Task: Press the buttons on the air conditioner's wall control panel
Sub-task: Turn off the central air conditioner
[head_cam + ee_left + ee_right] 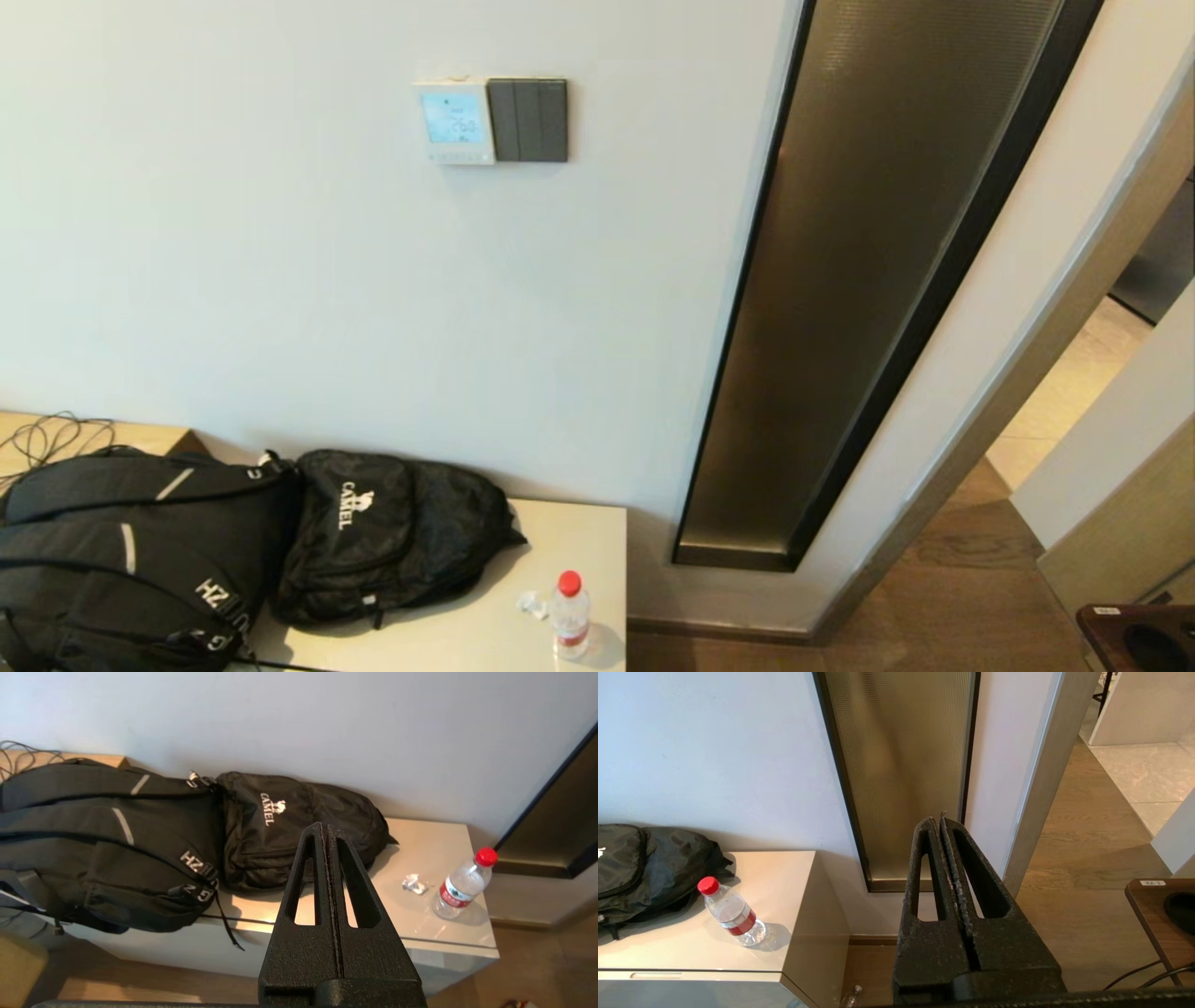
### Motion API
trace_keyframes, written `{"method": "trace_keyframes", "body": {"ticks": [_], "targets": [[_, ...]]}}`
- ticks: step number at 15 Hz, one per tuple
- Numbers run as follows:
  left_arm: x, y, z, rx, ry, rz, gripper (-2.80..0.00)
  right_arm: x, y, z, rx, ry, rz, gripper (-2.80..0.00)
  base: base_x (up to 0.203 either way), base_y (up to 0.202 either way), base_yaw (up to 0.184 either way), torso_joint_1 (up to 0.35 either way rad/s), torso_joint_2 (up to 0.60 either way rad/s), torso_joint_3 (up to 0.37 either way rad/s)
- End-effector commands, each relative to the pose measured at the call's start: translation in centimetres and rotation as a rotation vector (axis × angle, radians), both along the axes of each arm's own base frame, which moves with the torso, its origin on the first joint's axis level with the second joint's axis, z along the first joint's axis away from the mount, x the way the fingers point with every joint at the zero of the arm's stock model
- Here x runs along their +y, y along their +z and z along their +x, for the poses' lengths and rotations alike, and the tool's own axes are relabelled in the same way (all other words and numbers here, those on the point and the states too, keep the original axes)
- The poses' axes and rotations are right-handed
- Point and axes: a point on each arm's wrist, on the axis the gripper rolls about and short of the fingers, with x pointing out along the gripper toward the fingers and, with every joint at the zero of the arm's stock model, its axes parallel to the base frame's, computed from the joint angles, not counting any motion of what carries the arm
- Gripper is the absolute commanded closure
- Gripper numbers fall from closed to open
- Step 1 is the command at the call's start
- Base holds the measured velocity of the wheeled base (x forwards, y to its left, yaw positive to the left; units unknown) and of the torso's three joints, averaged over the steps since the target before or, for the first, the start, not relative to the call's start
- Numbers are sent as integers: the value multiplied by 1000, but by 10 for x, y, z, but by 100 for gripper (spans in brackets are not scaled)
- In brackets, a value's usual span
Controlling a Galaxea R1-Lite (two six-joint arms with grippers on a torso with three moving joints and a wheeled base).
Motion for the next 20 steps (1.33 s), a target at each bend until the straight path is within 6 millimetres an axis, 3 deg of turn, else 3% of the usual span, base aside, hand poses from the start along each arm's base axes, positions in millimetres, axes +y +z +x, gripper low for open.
{"method": "trace_keyframes", "body": {"ticks": [1,5,20], "targets": [[0,-3,-6,-57,7,3,0,0,0,0,3,1,0,0,0,0,0,0,0,0],[0,-20,-16,-81,-1,14,0,0,0,0,3,1,0,0,0,0,0,0,0,0],[0,-19,-15,-131,-6,-33,0,0,0,0,3,1,1,0,0,0,0,0,0,0]]}}
